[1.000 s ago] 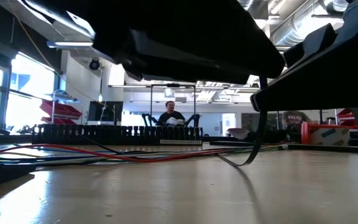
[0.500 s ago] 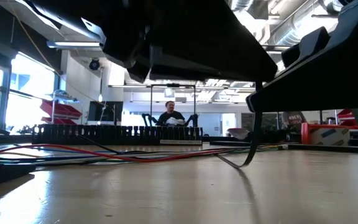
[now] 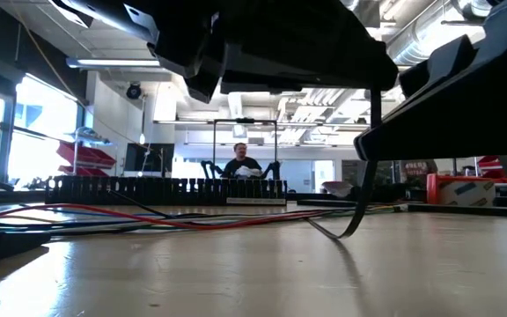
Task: Ziptie cables
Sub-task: Wrap the colored cables together using a zip tie
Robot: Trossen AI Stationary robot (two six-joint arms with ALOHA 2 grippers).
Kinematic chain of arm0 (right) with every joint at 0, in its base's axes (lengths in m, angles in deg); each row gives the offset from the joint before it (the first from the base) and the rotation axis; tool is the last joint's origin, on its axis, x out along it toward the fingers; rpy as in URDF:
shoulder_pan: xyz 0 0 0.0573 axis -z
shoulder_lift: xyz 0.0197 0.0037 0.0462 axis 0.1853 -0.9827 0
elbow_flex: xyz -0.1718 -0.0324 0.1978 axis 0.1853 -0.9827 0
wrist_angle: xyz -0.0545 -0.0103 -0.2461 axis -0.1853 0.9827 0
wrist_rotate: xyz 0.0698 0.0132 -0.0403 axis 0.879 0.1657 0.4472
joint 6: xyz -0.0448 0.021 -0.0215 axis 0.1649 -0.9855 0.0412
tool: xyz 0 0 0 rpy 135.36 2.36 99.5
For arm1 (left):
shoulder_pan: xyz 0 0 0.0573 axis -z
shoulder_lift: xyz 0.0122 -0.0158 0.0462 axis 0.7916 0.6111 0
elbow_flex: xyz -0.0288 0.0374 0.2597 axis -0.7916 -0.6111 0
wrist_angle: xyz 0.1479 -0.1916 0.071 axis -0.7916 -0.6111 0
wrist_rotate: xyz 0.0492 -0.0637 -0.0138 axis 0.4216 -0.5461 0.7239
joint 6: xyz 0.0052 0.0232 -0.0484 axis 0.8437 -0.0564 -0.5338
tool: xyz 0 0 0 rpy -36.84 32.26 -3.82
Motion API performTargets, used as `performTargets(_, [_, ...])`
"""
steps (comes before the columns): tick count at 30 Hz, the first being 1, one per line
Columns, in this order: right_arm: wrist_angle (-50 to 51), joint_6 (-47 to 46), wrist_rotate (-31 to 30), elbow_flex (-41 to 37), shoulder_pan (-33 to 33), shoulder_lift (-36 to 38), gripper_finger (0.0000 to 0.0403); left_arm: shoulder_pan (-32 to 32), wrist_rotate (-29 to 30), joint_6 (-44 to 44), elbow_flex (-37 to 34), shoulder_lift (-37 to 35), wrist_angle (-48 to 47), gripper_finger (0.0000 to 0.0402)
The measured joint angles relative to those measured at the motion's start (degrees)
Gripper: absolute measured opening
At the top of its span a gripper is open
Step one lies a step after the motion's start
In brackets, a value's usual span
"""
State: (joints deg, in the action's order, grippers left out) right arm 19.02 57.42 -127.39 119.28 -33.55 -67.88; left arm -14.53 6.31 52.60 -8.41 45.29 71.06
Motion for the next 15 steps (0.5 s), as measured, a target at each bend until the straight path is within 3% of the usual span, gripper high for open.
performTargets(10, [0.96, 0.83, 1.04, -0.02, 0.0, -0.1, 0.0004, 0.53, 0.2, -1.35, 0.11, 4.01, 4.18, 0.0])
performTargets(15, [4.6, -0.82, 1.07, -0.04, -0.04, 0.41, 0.0058, 1.55, 1.04, -2.36, 0.09, 5.56, 4.78, 0.0])
